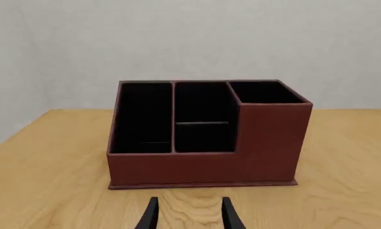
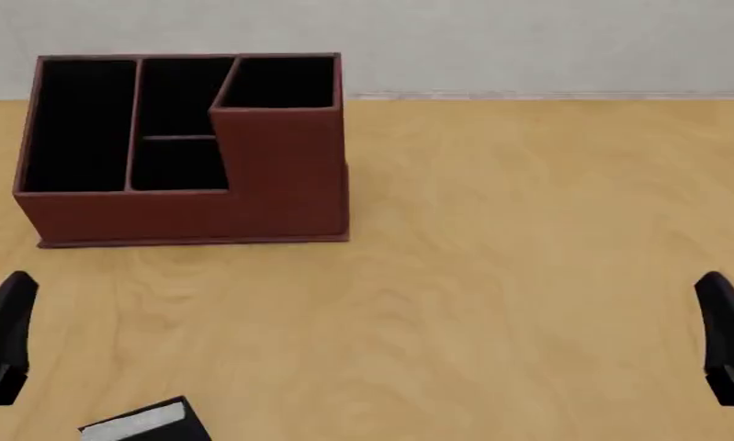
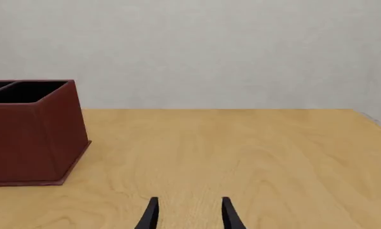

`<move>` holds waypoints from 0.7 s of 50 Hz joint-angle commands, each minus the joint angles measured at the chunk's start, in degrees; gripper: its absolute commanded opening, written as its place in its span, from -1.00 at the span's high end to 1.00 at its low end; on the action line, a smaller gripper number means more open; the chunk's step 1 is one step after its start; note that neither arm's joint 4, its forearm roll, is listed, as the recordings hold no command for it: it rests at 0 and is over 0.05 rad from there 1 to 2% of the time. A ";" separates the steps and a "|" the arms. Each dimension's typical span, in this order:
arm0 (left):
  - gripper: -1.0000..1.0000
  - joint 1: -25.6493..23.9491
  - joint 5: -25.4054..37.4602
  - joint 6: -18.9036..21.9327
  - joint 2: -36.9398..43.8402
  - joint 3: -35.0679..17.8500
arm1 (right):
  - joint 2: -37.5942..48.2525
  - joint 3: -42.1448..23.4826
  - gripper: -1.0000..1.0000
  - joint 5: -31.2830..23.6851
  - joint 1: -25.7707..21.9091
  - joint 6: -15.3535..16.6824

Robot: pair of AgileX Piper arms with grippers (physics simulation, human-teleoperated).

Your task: Pick up the book and place it in the left compartment of the caddy.

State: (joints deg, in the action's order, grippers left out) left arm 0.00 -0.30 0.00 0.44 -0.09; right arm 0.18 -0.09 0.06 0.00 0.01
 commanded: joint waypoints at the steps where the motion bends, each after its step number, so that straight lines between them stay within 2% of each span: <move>1: -1.00 0.01 0.30 0.00 -0.06 -0.23 | 0.27 -0.09 -1.00 0.13 0.00 -0.02; 9: -1.00 0.04 0.36 -0.07 -0.08 -0.23 | 0.30 -0.06 -1.00 0.18 0.00 0.00; 10: -1.00 0.09 0.37 -0.05 -0.06 -0.25 | 0.29 -0.36 -1.00 -0.09 1.18 0.24; 11: -1.00 0.05 0.35 -0.07 -0.07 -0.24 | 0.30 -0.07 -1.00 0.17 0.00 0.00; 25: -1.00 0.03 0.25 -0.01 0.10 -0.23 | 0.17 -0.23 -1.00 -0.11 -0.01 -0.01; 26: -1.00 -2.92 -0.67 -0.50 1.31 -0.16 | 0.16 -0.21 -1.00 -0.10 0.00 -0.02; 27: -1.00 -2.97 -1.98 -0.92 3.59 -0.13 | 0.15 -0.19 -1.00 -0.08 0.00 -0.03; 28: -1.00 -2.82 -2.58 0.48 5.58 -0.61 | 0.16 -0.19 -1.00 -0.08 -0.01 -0.03; 29: -1.00 -2.50 -0.91 -0.33 5.04 -2.13 | 0.16 -0.19 -1.00 -0.09 0.00 -0.01; 33: -1.00 -5.88 5.77 2.24 7.21 -9.71 | 0.15 -0.19 -1.00 -0.08 0.00 -0.02; 35: -1.00 -5.87 9.31 1.34 8.19 -13.85 | 0.15 -0.19 -1.00 -0.08 0.00 -0.02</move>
State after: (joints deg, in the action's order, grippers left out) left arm -2.92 2.19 0.60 4.11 -4.52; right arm 0.48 -0.30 0.09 0.01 0.01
